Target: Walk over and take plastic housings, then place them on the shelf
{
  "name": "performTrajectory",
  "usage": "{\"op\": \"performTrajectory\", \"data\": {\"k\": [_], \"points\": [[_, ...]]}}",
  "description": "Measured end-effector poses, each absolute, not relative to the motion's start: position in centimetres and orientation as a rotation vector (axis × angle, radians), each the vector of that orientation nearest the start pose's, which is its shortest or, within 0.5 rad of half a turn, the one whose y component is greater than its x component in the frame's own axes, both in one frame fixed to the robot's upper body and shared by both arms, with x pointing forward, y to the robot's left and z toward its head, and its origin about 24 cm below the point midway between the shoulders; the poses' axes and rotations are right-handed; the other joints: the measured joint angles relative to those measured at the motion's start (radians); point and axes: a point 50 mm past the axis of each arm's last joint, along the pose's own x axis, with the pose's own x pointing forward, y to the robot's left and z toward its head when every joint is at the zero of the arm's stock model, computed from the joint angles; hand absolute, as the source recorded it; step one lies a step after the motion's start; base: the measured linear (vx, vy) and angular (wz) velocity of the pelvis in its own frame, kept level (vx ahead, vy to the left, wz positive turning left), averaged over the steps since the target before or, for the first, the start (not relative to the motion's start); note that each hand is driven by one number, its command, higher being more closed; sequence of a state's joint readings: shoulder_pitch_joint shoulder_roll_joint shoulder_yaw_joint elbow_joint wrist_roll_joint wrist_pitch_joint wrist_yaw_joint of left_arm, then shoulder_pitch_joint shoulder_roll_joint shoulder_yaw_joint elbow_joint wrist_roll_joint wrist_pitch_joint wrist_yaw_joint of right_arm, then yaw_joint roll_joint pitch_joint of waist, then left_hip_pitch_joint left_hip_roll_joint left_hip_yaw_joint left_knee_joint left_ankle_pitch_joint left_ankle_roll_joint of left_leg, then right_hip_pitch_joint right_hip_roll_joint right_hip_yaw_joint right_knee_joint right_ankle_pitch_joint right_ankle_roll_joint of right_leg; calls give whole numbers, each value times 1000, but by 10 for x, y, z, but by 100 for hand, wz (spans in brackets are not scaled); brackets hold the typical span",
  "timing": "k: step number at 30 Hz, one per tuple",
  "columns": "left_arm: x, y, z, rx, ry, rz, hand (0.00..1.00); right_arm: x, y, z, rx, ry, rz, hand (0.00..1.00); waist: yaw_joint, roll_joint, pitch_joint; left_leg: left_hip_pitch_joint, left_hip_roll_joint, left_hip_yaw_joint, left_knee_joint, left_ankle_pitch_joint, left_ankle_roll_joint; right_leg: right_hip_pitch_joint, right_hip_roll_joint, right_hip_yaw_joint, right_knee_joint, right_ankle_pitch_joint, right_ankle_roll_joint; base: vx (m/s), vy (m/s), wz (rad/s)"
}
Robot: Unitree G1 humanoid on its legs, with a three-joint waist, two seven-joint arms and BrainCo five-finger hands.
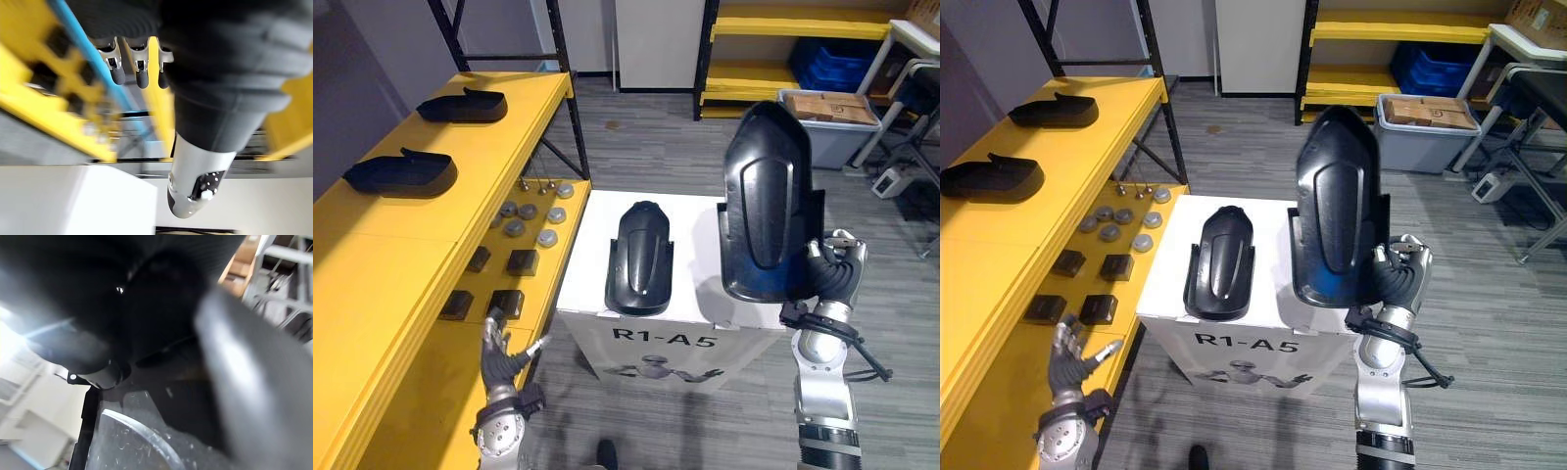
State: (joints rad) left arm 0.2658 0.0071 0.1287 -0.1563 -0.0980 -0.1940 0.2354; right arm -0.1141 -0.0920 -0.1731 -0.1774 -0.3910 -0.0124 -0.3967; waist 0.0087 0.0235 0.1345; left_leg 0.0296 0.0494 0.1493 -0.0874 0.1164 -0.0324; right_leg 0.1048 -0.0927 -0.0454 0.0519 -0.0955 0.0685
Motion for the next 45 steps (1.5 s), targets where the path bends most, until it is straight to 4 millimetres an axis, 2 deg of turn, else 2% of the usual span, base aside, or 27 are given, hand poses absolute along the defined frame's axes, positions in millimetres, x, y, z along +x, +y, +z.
{"op": "performTrajectory", "data": {"k": [3,5,11,15,22,23,25,31,33,36,42,43,45], "points": [[200,188,61,-106,-204,350,0,258,-194,129,-420,-414,-511,100,-3,0,-6,0,-1,-4,0,2,2,0,-1,-2,5,0,0,0,0,4],[210,162,72,-167,-250,237,0,259,-174,133,-424,-452,-424,100,-6,-3,-8,0,-2,-7,0,6,5,0,-1,-4,9,0,0,0,0,2],[229,109,92,-311,-300,-14,0,260,-127,133,-424,-495,-211,100,-19,-11,-26,0,-1,-6,0,13,7,-4,0,-2,15,0,0,0,0,0],[234,94,95,-355,-293,-89,0,258,-111,134,-419,-519,-144,100,-23,-11,-40,0,0,-3,0,16,7,-9,1,2,16,0,0,-25,2,-3],[244,90,101,-412,-291,-116,0,261,-108,142,-423,-556,-138,100,-29,-11,-46,0,2,12,0,21,8,-18,2,12,16,8,-1,-35,7,-6],[246,90,100,-408,-288,-115,100,261,-108,141,-424,-557,-136,100,-33,-11,-46,0,1,14,0,21,9,-19,2,15,16,10,-1,-28,17,-6],[247,92,98,-427,-271,-100,100,260,-104,141,-424,-561,-122,100,-43,-11,-47,0,2,15,0,21,9,-20,2,18,16,11,-2,-14,9,-2],[249,100,90,-468,-215,-56,100,258,-103,137,-449,-561,-80,100,-45,-12,-67,-8,3,24,0,22,10,-33,3,33,16,14,-2,-12,8,-5],[250,93,89,-457,-199,-97,100,256,-96,135,-442,-562,-31,100,-46,-12,-71,-8,3,24,0,22,10,-33,3,33,16,14,-2,0,0,0],[251,94,84,-481,-163,-78,100,252,-89,134,-417,-575,7,100,-52,-13,-76,-8,3,23,0,23,10,-33,3,33,17,14,-2,0,0,0],[252,94,81,-477,-143,-68,100,248,-88,128,-392,-556,19,100,-52,-14,-77,-7,2,23,0,24,11,-34,2,33,17,15,-3,0,0,0],[252,93,80,-474,-136,-69,100,247,-89,126,-386,-548,19,0,-52,-15,-77,-7,2,23,0,24,10,-34,2,33,17,15,-3,0,0,0],[252,94,79,-469,-125,-69,100,245,-89,123,-377,-542,25,0,-53,-16,-79,-7,2,23,0,25,10,-34,2,33,17,15,-3,0,0,0]]}}
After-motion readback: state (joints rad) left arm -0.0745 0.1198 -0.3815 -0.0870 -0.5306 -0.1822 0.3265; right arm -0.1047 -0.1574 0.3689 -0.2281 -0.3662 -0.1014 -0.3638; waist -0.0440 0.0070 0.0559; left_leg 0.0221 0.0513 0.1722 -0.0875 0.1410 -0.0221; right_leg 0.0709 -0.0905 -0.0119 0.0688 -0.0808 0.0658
